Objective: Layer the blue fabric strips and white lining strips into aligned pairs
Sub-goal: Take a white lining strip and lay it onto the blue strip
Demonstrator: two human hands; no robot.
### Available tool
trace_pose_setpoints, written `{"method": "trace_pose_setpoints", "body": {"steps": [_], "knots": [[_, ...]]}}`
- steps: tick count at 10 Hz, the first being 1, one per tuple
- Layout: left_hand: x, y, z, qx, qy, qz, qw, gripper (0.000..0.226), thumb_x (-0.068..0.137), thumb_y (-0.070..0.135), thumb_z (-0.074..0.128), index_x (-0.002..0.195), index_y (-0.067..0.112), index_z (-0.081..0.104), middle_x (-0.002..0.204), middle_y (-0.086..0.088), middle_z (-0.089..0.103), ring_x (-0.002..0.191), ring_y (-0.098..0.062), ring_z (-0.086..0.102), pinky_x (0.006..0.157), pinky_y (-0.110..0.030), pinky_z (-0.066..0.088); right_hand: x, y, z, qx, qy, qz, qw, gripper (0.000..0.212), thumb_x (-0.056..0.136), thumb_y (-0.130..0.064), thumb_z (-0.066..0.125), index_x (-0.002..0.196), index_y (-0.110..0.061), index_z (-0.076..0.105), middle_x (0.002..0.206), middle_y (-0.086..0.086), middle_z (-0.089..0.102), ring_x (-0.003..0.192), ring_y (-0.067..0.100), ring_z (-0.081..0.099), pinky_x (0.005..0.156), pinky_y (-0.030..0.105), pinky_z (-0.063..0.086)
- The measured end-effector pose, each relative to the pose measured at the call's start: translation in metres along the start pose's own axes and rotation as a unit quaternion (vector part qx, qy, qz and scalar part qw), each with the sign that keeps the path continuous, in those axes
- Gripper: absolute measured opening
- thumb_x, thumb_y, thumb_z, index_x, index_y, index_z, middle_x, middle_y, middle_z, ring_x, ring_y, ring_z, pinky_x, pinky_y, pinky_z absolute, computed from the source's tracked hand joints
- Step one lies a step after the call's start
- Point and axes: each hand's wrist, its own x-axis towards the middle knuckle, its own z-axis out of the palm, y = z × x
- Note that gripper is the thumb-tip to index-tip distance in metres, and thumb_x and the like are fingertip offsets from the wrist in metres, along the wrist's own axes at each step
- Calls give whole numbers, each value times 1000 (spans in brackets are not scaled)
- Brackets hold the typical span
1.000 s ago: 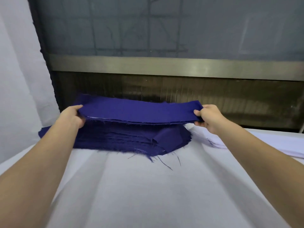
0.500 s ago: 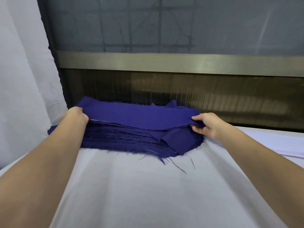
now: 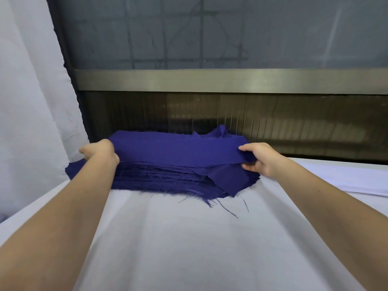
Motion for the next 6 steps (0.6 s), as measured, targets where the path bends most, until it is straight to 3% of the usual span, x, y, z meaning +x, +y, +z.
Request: {"method": "trace_pose_setpoints", "body": {"steps": [1, 2, 3, 4, 5, 6], "knots": [[-15, -5, 8, 42, 27, 18, 999, 57, 93, 18, 47, 146, 9, 27, 151, -11, 28, 137, -28, 30, 112, -39, 28, -5, 0, -2, 1, -18, -9, 1000, 36, 85, -15, 65, 119, -12, 53, 118, 9, 60, 94, 24, 61, 52, 28, 50], [-36, -9, 14, 37, 71, 34, 996, 56, 90, 6, 49, 142, 17, 31, 149, -6, 25, 135, -22, 28, 111, -30, 25, -10, 0, -6, 26, -37, -9, 999, 38, 85, -14, 63, 122, -11, 53, 120, 10, 60, 97, 26, 62, 54, 29, 51], [-59, -16, 22, 83, 46, 104, 990, 67, 82, -5, 56, 139, 23, 35, 147, -5, 25, 133, -25, 28, 113, -39, 25, -13, 0, -9, 71, -59, -9, 996, 34, 86, -10, 60, 120, -10, 54, 116, 9, 62, 90, 24, 63, 58, 29, 51], [-82, -25, 33, 108, 6, 160, 981, 64, 81, -5, 56, 135, 25, 41, 145, -5, 30, 132, -27, 28, 112, -42, 23, -15, 0, -11, 111, -78, -24, 990, 25, 87, -9, 56, 111, -11, 55, 103, 7, 65, 85, 21, 64, 66, 29, 50], [-107, -33, 45, 151, -47, 251, 955, 52, 83, 1, 58, 129, 25, 50, 137, -4, 44, 127, -27, 35, 106, -42, 26, -19, 0, -9, 128, -104, -41, 985, 14, 86, -7, 50, 97, -14, 56, 96, 4, 65, 86, 18, 62, 74, 29, 47], [-131, -40, 54, 143, -135, 327, 924, 37, 85, 9, 59, 119, 23, 56, 120, 2, 57, 114, -22, 49, 100, -38, 32, -24, 2, -5, 148, -137, -75, 977, 18, 84, -1, 43, 87, -16, 53, 91, 2, 63, 86, 19, 60, 82, 31, 45]]}}
